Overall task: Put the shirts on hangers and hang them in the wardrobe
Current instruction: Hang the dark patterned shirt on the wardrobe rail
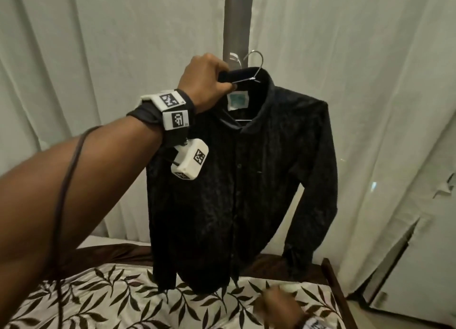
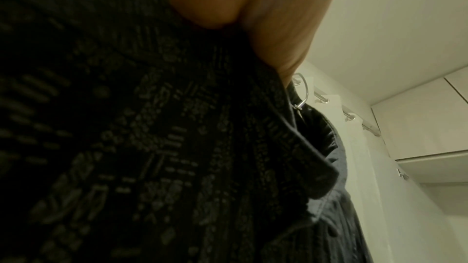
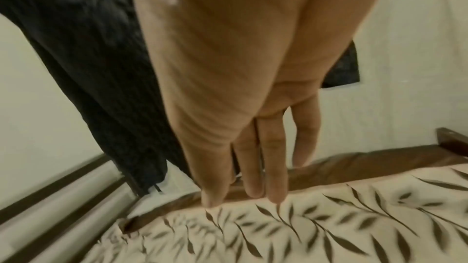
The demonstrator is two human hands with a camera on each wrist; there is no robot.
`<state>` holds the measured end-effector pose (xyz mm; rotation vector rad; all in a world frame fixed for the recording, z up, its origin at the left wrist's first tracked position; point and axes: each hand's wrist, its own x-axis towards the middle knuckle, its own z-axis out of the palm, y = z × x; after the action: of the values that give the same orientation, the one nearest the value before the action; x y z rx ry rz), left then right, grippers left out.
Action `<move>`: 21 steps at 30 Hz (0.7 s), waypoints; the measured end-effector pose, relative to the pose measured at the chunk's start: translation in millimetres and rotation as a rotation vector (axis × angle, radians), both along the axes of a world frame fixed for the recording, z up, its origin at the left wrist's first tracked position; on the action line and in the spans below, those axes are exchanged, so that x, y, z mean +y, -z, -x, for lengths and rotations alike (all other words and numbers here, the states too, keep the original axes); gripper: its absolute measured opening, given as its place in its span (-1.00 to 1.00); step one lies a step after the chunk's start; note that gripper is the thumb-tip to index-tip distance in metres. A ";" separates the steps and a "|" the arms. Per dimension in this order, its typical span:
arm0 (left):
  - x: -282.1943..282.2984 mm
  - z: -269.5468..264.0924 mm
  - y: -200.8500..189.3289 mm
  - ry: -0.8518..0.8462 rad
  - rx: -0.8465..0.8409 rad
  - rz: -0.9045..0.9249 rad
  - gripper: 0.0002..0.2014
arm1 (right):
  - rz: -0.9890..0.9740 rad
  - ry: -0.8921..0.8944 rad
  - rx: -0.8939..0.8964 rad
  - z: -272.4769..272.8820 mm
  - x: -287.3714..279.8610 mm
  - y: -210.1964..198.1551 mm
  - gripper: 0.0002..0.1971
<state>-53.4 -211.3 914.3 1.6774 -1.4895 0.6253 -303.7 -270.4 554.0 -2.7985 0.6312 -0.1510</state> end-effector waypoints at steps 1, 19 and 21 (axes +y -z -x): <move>-1.6 -0.9 4.0 -0.006 0.013 -0.004 -0.83 | -0.017 0.028 -0.176 2.9 -1.2 -15.6 -0.68; 5.5 0.9 64.4 0.073 0.090 -0.146 -0.83 | 0.047 0.058 -0.544 13.2 -148.7 -230.5 -0.62; 3.9 -4.1 62.4 0.075 0.100 -0.221 -0.80 | 0.075 0.048 -0.645 15.5 -147.9 -227.0 -0.63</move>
<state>-49.3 -207.4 851.9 1.7808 -1.5872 0.3415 -319.2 -418.3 781.0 -2.5669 0.5278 -1.0470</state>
